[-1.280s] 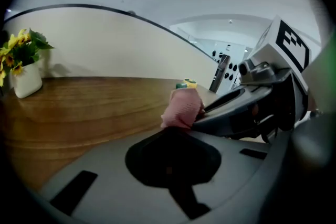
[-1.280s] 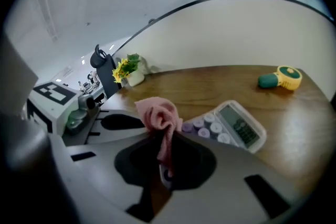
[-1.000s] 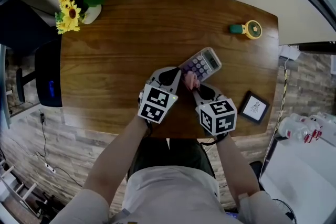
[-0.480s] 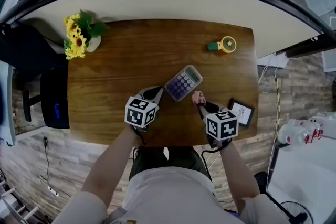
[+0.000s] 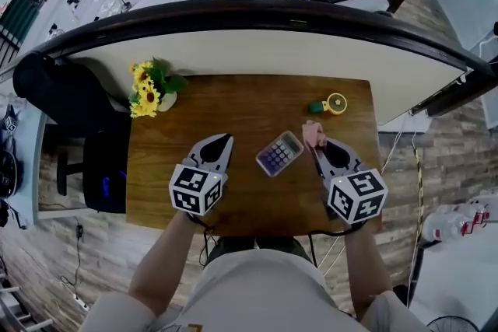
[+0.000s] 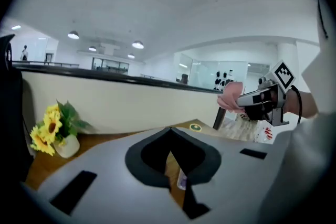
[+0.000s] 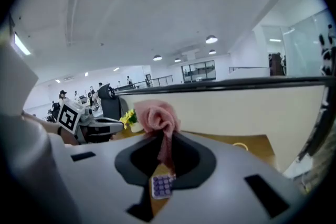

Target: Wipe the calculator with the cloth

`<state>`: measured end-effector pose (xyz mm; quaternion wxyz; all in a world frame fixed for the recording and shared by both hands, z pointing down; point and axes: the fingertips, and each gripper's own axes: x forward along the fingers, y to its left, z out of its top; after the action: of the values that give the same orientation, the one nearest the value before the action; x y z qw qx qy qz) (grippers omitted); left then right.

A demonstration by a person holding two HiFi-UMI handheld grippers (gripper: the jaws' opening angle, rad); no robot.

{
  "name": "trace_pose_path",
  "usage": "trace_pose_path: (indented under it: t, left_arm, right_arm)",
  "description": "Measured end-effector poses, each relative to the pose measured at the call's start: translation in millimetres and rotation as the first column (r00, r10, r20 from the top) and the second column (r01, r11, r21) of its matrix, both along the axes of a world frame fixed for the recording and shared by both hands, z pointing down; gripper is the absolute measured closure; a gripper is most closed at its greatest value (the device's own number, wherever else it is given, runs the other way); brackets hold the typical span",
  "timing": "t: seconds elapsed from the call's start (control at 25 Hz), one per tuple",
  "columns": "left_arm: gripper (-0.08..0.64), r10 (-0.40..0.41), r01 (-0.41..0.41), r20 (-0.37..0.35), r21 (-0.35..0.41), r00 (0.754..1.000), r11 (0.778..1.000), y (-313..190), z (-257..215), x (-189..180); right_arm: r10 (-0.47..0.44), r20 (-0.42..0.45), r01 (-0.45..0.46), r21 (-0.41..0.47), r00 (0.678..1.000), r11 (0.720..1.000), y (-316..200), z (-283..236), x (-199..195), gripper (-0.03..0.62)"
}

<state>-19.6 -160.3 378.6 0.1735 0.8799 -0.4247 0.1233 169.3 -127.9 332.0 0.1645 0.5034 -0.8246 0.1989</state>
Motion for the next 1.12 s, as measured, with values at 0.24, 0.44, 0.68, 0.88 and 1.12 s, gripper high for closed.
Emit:
trace_pose_path:
  t: [0.24, 0.44, 0.68, 0.88, 1.12]
  left_arm:
    - [0.558, -0.015, 0.018, -0.013, 0.204, 1.000, 0.979, -2, -107, -15]
    - [0.558, -0.019, 0.021, -0.010, 0.324, 1.000, 0.946, 9, -171, -19]
    - [0.558, -0.023, 0.019, 0.005, 0.392, 1.000, 0.920, 30, -211, -21]
    - [0.558, -0.029, 0.007, 0.040, 0.467, 0.999, 0.884, 55, -233, -19]
    - [0.558, -0.026, 0.009, 0.031, 0.456, 0.999, 0.890, 82, -224, -20]
  right_arm:
    - [-0.045, 0.026, 0.038, 0.207, 0.999, 0.978, 1, -99, -12, 0.551]
    - [-0.063, 0.026, 0.051, 0.334, 0.998, 0.941, 18, -162, -15, 0.551]
    - [-0.107, 0.056, 0.078, 0.384, 0.993, 0.920, 40, -195, -16, 0.551]
    - [-0.131, 0.041, 0.106, 0.382, 0.991, 0.918, 63, -201, -15, 0.552]
    - [-0.122, 0.028, 0.104, 0.346, 0.992, 0.932, 85, -186, -15, 0.552]
